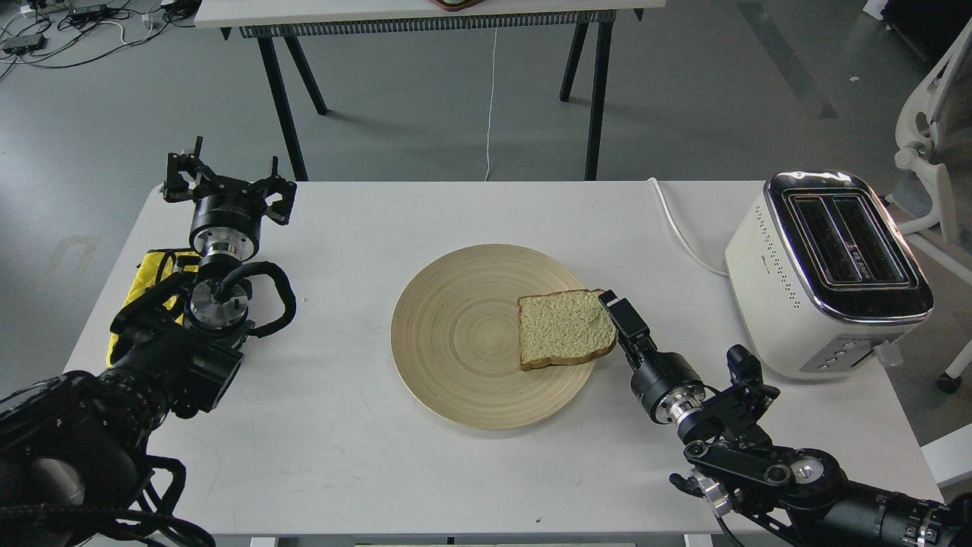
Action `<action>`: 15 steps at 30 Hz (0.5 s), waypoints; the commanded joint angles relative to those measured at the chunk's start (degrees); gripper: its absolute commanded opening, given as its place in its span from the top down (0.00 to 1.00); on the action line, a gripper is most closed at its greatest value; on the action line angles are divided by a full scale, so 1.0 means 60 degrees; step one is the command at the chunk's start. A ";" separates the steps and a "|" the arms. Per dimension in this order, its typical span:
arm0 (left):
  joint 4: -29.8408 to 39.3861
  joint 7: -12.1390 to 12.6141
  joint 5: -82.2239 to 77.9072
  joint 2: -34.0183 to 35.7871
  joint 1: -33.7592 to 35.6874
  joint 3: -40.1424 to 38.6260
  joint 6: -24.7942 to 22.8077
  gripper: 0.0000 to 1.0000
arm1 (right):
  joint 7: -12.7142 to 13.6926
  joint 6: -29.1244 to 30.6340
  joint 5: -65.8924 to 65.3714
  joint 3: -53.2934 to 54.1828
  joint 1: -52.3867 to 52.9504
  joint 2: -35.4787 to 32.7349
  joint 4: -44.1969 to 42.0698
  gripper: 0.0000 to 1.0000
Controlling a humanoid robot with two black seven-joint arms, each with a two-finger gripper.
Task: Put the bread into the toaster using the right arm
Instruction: 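Close the right gripper on the edge of the bread slice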
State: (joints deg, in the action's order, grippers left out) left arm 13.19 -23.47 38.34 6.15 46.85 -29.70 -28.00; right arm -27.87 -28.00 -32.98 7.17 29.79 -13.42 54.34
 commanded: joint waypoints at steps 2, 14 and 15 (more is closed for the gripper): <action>0.0000 0.0001 -0.0003 0.0000 -0.0001 -0.0001 0.0000 0.00 | 0.0001 0.0001 0.0003 -0.0140 -0.0014 0.0068 -0.0019 0.31; 0.0000 0.0001 -0.0003 0.0000 -0.0001 -0.0001 0.0000 0.00 | -0.0022 0.0001 0.0018 -0.0155 -0.0117 -0.0005 0.0025 0.61; 0.0000 0.0001 0.0011 0.0000 -0.0001 -0.0001 0.0000 0.00 | -0.0022 0.0001 0.0018 -0.0140 -0.0131 -0.0020 0.0025 0.62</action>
State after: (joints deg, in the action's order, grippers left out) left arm 13.18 -23.47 38.35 6.15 46.85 -29.70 -28.00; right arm -28.00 -28.00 -32.89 6.22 29.19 -13.23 54.46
